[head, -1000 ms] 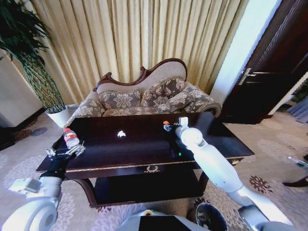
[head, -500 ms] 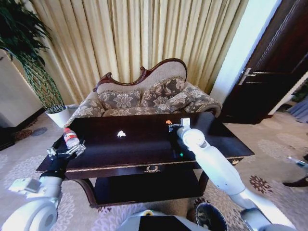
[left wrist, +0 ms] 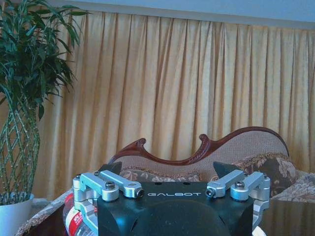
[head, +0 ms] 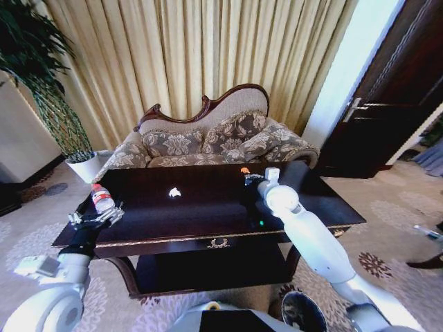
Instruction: Move to the front of the table and place the trash on the table into the trash bin.
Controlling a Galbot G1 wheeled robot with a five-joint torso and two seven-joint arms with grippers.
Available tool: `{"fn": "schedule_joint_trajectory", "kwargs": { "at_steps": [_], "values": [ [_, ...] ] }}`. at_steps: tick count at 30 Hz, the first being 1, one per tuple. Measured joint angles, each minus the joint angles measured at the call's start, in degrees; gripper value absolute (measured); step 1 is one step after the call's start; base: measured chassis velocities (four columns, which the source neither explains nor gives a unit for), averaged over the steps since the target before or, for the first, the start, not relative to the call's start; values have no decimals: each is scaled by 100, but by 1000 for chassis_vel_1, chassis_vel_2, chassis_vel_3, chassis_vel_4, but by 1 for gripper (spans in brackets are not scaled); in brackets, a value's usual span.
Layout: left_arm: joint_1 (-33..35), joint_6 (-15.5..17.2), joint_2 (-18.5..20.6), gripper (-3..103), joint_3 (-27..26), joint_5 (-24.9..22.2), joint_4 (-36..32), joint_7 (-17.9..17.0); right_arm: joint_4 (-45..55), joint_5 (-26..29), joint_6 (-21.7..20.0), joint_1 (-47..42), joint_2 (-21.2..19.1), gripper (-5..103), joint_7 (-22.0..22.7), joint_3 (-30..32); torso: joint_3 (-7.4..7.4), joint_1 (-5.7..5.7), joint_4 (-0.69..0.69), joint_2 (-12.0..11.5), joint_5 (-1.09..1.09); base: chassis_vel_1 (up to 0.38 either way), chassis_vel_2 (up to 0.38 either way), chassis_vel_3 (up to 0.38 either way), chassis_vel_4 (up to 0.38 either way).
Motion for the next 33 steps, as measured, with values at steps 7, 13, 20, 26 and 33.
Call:
{"fn": "schedule_joint_trajectory", "kwargs": {
  "at_steps": [7,13,20,26,33],
  "values": [
    [1,-14,-15,100,23,31,-8,11,380,-185,661,-576,-27,0,-368,807,0,0,-1,0,0,0,0,0,0],
    [-16,-21,-4,100,95,67,-30,17,792,-374,906,-1178,-169,0,-663,1576,-1,0,-2,0,0,0,0,0,0],
    [-54,-21,12,100,163,118,-36,12,965,-906,1196,-1469,-277,0,-849,1844,0,0,1,0,-1,0,0,0,0],
    [-79,-21,59,100,102,119,-13,12,997,-1362,1381,-1685,-212,0,-1110,1905,0,0,0,0,0,0,0,0,0],
    [-78,-21,68,100,85,109,-16,12,1142,-1439,1263,-1824,-212,0,-1130,1970,0,0,0,0,-1,0,0,0,0]
  ]
}}
